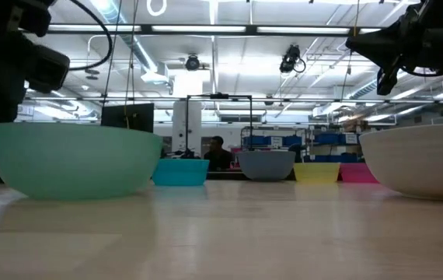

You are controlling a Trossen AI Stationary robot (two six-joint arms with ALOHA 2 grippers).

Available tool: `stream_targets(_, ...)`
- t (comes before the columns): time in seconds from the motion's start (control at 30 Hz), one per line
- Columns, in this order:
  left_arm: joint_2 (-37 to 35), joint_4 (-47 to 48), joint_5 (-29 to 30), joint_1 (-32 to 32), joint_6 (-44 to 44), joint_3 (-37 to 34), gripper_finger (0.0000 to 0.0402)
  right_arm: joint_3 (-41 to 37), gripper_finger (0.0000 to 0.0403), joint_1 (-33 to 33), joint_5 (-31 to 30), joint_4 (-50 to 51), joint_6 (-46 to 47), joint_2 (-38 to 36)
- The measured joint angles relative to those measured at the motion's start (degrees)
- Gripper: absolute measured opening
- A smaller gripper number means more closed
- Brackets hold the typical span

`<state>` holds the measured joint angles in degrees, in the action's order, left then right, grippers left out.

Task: Nest bowls inside each other
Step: Move the green bowl to the center of the table

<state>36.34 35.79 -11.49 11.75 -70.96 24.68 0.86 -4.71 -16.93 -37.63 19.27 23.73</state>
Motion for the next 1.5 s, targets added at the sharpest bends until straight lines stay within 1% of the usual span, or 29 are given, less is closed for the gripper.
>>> stream_targets(0.07, -0.05, 3.12, 0.94, 0.0, 0.05, 1.35, 0.0108, 0.0, 0.0004, 0.0, 0.0, 0.0, -0.28, -0.02)
stream_targets(0.13, 0.04, 3.87, 1.21, 0.0, -0.47, 1.34, 0.0109, 0.0, 0.0004, 0.0, 0.0, 0.0, -0.45, 0.0)
stream_targets(0.53, 2.43, 3.71, 3.23, 0.0, -5.77, 0.6, 0.0109, 0.0, 0.0004, 0.0, 0.63, -0.01, -1.04, 0.0)
stream_targets(0.77, 6.64, -0.64, 3.92, -0.02, -6.22, 0.6, 0.0109, 0.0, 0.0004, 0.0, 1.99, 0.0, -1.45, -0.01)
stream_targets(1.0, 10.31, -1.34, 3.9, -0.02, -6.51, 0.6, 0.0109, 0.0, 0.0004, 0.0, 2.14, 0.0, -1.46, 0.0)
stream_targets(1.17, 10.36, -1.66, 3.52, -0.02, -7.47, 0.6, 0.0109, 0.02, 0.0004, 0.0, 3.21, -0.01, -1.45, -0.01)
stream_targets(1.5, 10.16, -0.25, 2.28, -0.12, -7.88, 0.6, 0.0109, 0.02, 0.0004, 0.0, 3.26, -0.02, -1.45, -0.02)
